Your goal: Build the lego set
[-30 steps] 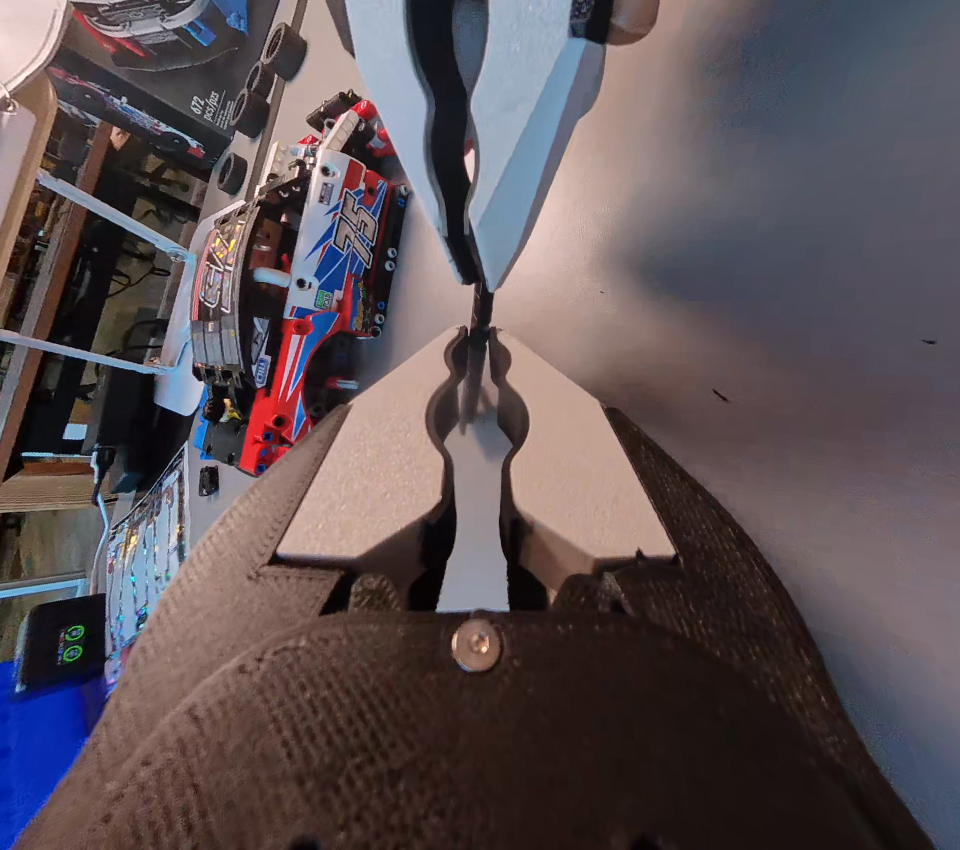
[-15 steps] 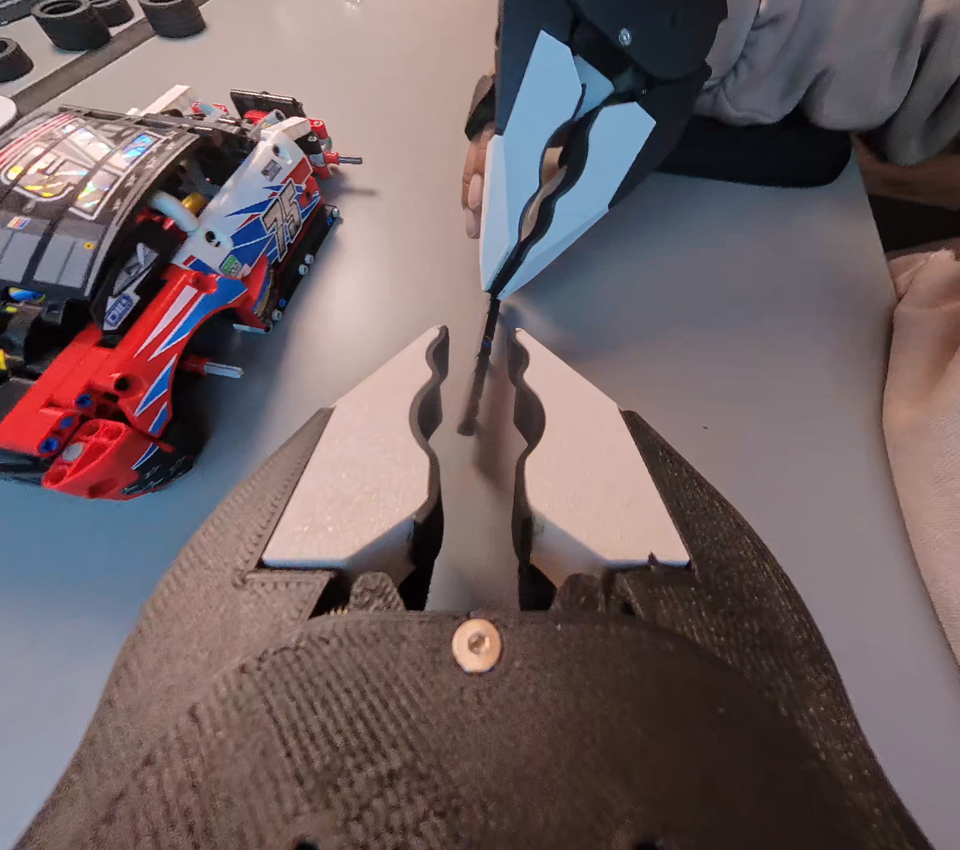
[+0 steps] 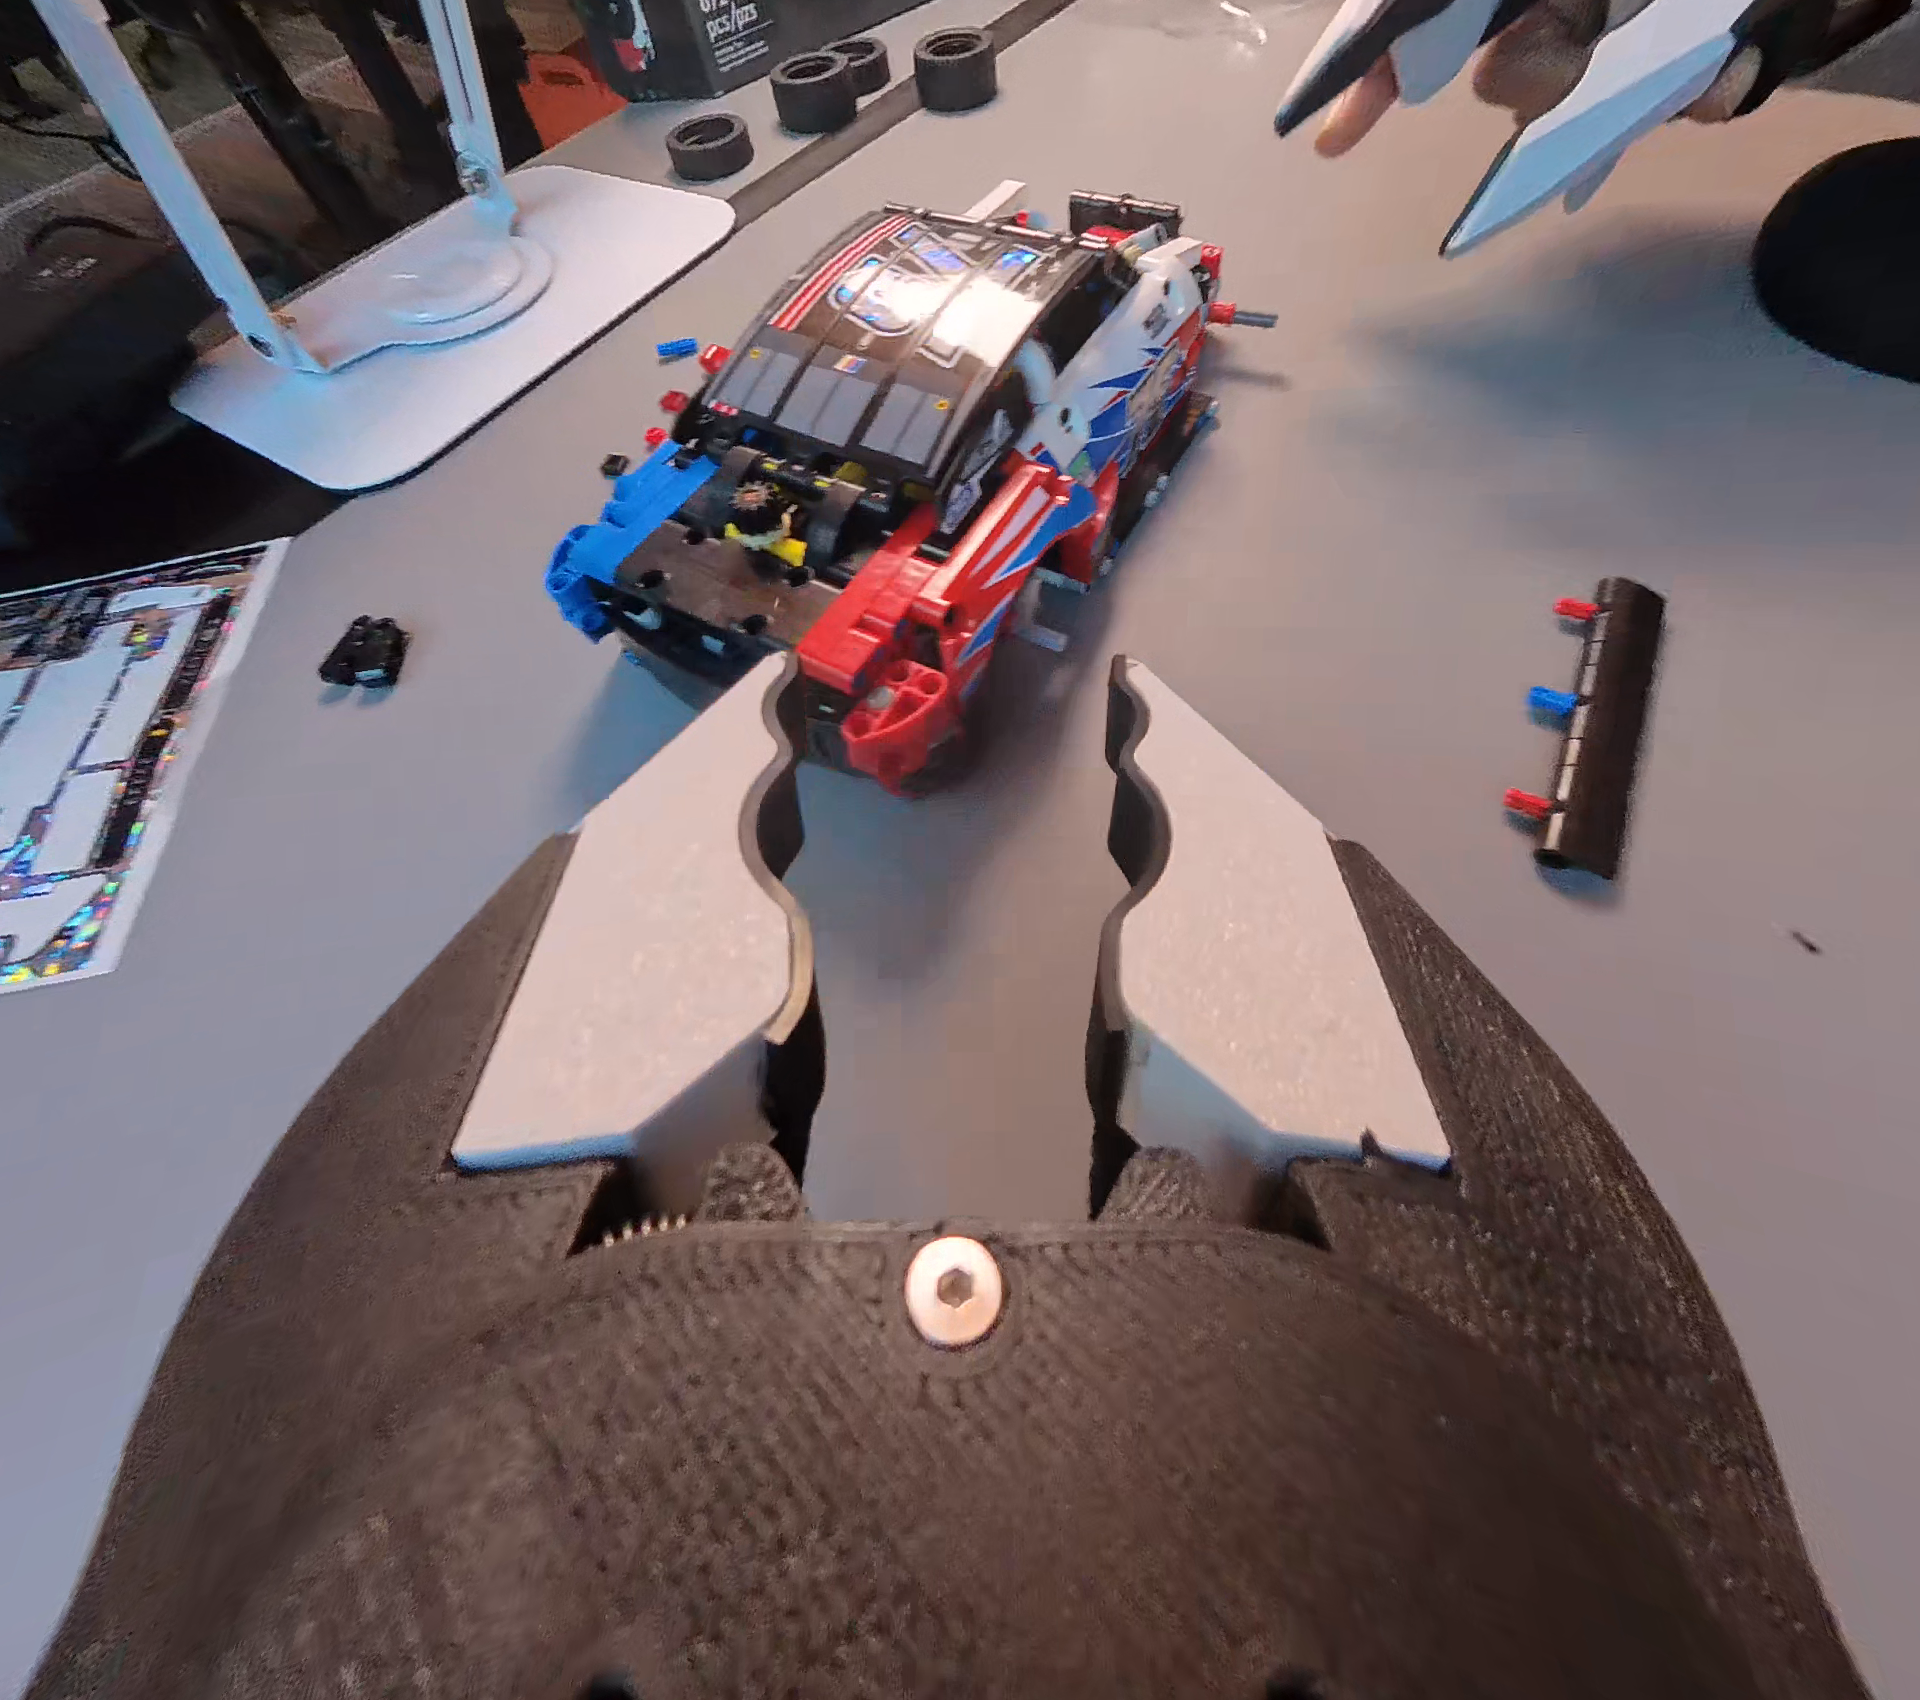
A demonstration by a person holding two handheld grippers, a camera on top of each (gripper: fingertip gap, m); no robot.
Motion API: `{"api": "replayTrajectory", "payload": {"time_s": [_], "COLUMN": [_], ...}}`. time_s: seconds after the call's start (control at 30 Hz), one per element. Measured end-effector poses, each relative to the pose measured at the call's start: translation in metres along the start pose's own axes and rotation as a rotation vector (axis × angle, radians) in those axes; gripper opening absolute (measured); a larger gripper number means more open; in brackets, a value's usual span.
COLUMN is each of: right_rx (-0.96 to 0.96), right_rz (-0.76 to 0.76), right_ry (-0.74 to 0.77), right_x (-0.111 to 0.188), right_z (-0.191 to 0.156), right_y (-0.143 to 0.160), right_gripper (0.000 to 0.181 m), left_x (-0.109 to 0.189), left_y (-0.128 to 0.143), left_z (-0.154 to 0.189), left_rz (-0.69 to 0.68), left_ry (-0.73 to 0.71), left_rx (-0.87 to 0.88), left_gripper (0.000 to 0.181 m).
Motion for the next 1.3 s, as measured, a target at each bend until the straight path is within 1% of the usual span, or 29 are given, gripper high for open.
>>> {"api": "replayTrajectory", "payload": {"time_s": [0.1,0.13,0.17,0.27,0.3,0.4,0.47,0.5,0.57,0.6,0.63,0.67,0.7,0.77,0.87,0.97,1.0,1.1,1.17,1.23,1.3], "right_rx": [0.012,0.011,-0.009,0.06,0.09,0.217,0.225,0.21,0.206,0.198,0.189,0.184,0.177,0.142,0.152,0.131,0.115,0.084,0.104,0.169,0.211], "right_rz": [-0.122,-0.165,-0.202,-0.295,-0.305,-0.316,-0.307,-0.301,-0.297,-0.288,-0.279,-0.273,-0.264,-0.252,-0.259,-0.272,-0.287,-0.296,-0.287,-0.355,-0.414], "right_ry": [0.06,0.037,-0.001,-0.045,-0.066,-0.139,-0.211,-0.232,-0.245,-0.248,-0.251,-0.245,-0.235,-0.268,-0.276,-0.309,-0.321,-0.283,-0.262,-0.264,-0.264], "right_x": [-0.003,-0.005,-0.008,-0.012,-0.014,-0.024,-0.035,-0.04,-0.045,-0.046,-0.046,-0.045,-0.043,-0.036,-0.023,-0.004,0.003,0.017,0.009,-0.009,-0.026], "right_z": [0.03,0.038,0.045,0.069,0.074,0.08,0.079,0.08,0.088,0.09,0.091,0.092,0.092,0.085,0.063,0.035,0.027,0.013,-0.002,-0.018,-0.022], "right_y": [0.018,0.025,0.033,0.048,0.048,0.041,0.038,0.037,0.037,0.038,0.038,0.038,0.037,0.036,0.035,0.031,0.03,0.013,0.0,0.002,0.009], "right_gripper": [0.082,0.09,0.094,0.094,0.093,0.089,0.092,0.096,0.095,0.095,0.094,0.09,0.081,0.08,0.08,0.078,0.081,0.106,0.119,0.126,0.126], "left_x": [-0.009,-0.013,-0.017,-0.023,-0.025,-0.033,-0.038,-0.04,-0.043,-0.044,-0.044,-0.042,-0.04,-0.035,-0.023,-0.007,-0.001,0.015,0.02,0.02,0.017], "left_y": [0.005,0.011,0.017,0.026,0.026,0.024,0.024,0.024,0.022,0.023,0.024,0.025,0.025,0.026,0.027,0.028,0.028,0.026,0.027,0.028,0.029], "left_z": [-0.023,-0.03,-0.035,-0.045,-0.047,-0.05,-0.049,-0.048,-0.046,-0.045,-0.043,-0.04,-0.037,-0.027,-0.002,0.02,0.024,0.027,0.023,0.02,0.023], "left_rz": [-0.071,-0.113,-0.152,-0.188,-0.186,-0.157,-0.131,-0.118,-0.111,-0.116,-0.121,-0.116,-0.11,-0.108,-0.103,-0.101,-0.099,-0.092,-0.093,-0.097,-0.103], "left_ry": [0.017,0.032,0.046,0.048,0.051,0.078,0.111,0.138,0.174,0.186,0.202,0.2,0.2,0.23,0.281,0.33,0.336,0.341,0.334,0.319,0.311], "left_rx": [-0.09,-0.146,-0.215,-0.465,-0.507,-0.535,-0.536,-0.531,-0.516,-0.506,-0.501,-0.508,-0.524,-0.532,-0.577,-0.588,-0.581,-0.503,-0.441,-0.431,-0.459], "left_gripper": [0.078,0.083,0.084,0.073,0.07,0.072,0.069,0.07,0.073,0.069,0.061,0.058,0.056,0.054,0.049,0.052,0.054,0.06,0.065,0.069,0.072]}}
Point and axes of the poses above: each gripper's, where its closed fingertips meet, x back along the fingers, y out of its underside, z = x × y across the jaws, the point moved 8 cm from there along x, back along the fingers, and after that the axes turned 7 degrees about z, right-handed, at the moved point
